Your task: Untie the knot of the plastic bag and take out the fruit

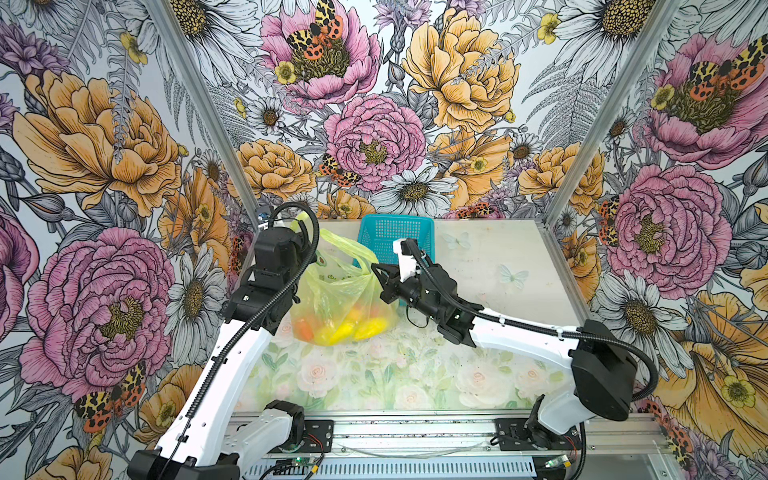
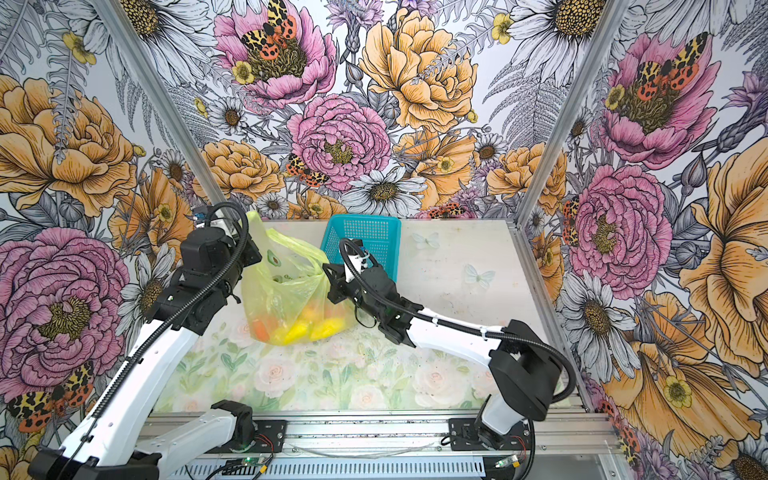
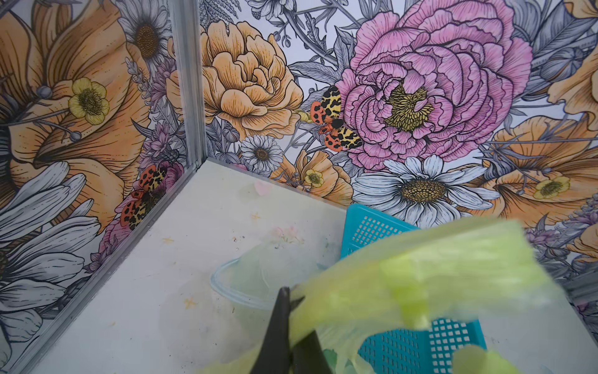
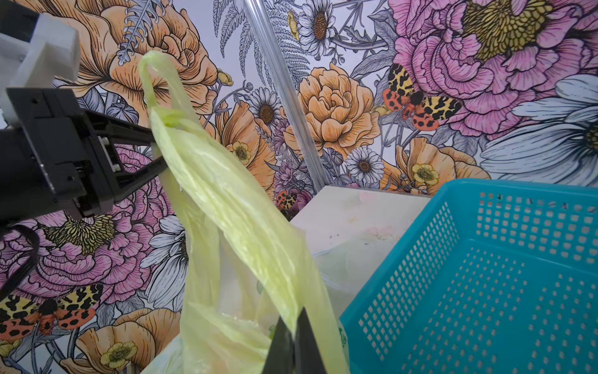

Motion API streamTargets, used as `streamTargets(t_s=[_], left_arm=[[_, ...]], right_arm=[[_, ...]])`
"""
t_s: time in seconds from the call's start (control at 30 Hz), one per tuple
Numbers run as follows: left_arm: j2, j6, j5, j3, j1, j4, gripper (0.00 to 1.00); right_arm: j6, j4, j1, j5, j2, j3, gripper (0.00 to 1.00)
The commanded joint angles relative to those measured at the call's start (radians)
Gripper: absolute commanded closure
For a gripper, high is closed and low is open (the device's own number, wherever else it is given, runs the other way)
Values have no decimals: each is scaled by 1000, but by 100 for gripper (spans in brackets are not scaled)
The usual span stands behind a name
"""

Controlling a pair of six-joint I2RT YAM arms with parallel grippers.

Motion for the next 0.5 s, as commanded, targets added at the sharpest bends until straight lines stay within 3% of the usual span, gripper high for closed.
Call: streamTargets(t_s=[0.0, 0.17, 0.23, 0.33, 0.47], left_arm=[[33, -29, 72, 67, 50, -34, 97], [69, -39, 94, 88, 83, -50, 98], [63, -55, 92, 48, 84, -49, 99], [38, -108, 78, -66, 82, -38, 100], [-10, -155, 78, -210, 70, 13, 100]], right_arm=[[25, 64, -15, -88, 91, 140, 100], [30, 1, -27, -132, 224, 281, 99], [37, -21, -37, -132, 240, 293, 93], [44, -80, -49, -110, 219, 269, 79], [18, -134, -49, -53, 127, 176, 45]])
